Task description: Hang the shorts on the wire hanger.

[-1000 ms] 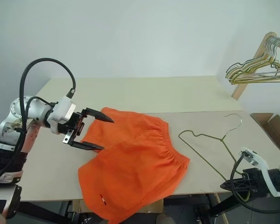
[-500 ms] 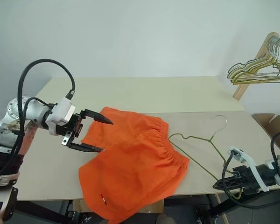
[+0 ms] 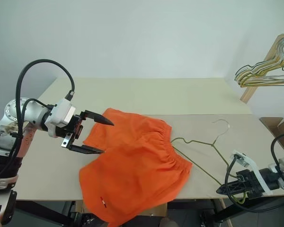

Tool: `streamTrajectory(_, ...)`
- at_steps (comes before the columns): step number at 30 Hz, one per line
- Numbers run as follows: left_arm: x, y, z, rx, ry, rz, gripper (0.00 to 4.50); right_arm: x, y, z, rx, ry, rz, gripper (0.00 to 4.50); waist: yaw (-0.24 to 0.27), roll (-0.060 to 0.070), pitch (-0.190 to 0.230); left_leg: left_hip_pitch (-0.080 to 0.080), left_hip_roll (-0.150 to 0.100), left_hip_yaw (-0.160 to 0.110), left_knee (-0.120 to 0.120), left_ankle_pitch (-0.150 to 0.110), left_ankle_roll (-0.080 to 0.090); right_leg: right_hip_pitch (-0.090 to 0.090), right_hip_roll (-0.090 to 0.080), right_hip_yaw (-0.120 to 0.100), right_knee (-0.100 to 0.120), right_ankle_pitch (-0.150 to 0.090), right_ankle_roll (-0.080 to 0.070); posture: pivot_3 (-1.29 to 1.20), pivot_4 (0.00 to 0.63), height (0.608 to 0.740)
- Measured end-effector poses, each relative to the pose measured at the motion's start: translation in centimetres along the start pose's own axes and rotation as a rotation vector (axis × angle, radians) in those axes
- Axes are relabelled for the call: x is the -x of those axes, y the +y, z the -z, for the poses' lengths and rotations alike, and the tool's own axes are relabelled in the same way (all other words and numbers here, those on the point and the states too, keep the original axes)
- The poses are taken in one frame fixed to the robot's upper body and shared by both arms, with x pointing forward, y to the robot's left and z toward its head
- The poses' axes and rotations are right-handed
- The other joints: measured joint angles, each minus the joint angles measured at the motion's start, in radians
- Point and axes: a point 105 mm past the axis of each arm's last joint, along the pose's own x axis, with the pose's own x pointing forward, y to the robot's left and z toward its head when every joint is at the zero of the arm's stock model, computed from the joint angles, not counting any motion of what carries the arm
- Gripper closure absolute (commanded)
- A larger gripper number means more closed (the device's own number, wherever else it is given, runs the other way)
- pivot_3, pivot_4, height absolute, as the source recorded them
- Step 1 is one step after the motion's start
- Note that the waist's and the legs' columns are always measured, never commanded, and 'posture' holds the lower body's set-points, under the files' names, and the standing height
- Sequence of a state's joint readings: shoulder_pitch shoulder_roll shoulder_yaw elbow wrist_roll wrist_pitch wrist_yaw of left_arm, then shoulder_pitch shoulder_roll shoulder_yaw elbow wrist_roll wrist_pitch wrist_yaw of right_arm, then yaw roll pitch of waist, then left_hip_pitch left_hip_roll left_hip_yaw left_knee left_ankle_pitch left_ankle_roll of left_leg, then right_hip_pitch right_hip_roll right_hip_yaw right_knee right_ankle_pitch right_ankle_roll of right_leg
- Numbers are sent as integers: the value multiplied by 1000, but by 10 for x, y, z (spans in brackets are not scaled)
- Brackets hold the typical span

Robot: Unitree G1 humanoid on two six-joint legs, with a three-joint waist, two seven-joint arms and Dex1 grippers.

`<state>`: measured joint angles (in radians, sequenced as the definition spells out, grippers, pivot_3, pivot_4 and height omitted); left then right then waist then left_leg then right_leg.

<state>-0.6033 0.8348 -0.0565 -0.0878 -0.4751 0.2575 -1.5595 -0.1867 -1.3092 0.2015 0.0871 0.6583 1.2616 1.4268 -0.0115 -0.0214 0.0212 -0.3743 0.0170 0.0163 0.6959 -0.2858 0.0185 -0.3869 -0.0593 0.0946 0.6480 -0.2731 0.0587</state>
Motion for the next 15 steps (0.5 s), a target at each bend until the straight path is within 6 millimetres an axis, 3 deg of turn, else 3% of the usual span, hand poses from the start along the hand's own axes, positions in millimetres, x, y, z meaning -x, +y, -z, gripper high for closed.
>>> streamTrajectory(8, 4, -3, 2, 6, 10, -24, 16, 8, -7, 6, -21, 3, 19, 4500, 5, 0, 0, 0, 0, 0, 0, 0, 0, 0, 0, 0, 0, 0, 0, 59, 0, 740)
streamTrajectory(15, 5, -2, 2, -2, 11, -33, 16, 10, 1, 8, -1, 30, -13, 4500, 11, 0, 0, 0, 0, 0, 0, 0, 0, 0, 0, 0, 0, 0, 0, 64, 0, 740)
